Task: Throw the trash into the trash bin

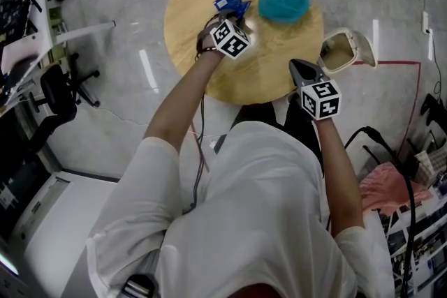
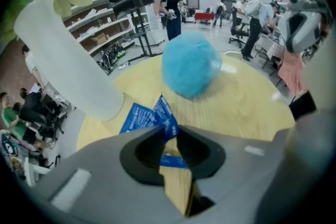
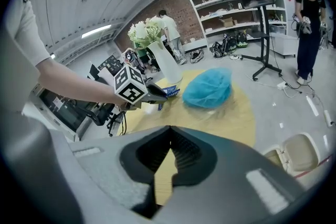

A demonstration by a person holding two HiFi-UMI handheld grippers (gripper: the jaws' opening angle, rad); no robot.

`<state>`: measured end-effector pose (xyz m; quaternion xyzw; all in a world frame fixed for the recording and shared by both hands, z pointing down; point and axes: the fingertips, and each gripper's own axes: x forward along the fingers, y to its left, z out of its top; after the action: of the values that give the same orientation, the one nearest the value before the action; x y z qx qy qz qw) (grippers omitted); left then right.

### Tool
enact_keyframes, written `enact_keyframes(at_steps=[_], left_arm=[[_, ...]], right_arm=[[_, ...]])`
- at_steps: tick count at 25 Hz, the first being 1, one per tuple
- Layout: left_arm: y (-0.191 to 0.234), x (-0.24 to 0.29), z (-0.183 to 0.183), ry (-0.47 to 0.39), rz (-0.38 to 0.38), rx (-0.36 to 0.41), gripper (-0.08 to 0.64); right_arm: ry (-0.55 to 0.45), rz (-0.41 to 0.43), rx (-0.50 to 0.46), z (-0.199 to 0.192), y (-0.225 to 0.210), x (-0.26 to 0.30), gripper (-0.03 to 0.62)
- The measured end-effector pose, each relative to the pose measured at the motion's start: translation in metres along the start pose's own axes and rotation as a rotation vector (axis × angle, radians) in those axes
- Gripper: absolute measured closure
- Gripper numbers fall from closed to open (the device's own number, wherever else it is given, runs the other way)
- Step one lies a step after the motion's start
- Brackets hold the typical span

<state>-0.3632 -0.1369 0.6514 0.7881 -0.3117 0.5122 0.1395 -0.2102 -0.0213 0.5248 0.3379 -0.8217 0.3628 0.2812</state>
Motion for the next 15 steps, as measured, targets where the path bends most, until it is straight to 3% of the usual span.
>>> enact_keyframes(at_steps=[2, 15], left_arm=[[0.005, -0.001, 0.002, -0.012, 0.025, -0.007, 0.544], [-0.025, -0.03, 0.014, -0.043, -0.027, -0.075, 0.554]], right_arm=[[0.001, -0.006, 0.006, -0.002, -0.003, -0.002, 0.592], [-0.036, -0.028, 0.022, 0.001, -0.018, -0.021, 0.592]])
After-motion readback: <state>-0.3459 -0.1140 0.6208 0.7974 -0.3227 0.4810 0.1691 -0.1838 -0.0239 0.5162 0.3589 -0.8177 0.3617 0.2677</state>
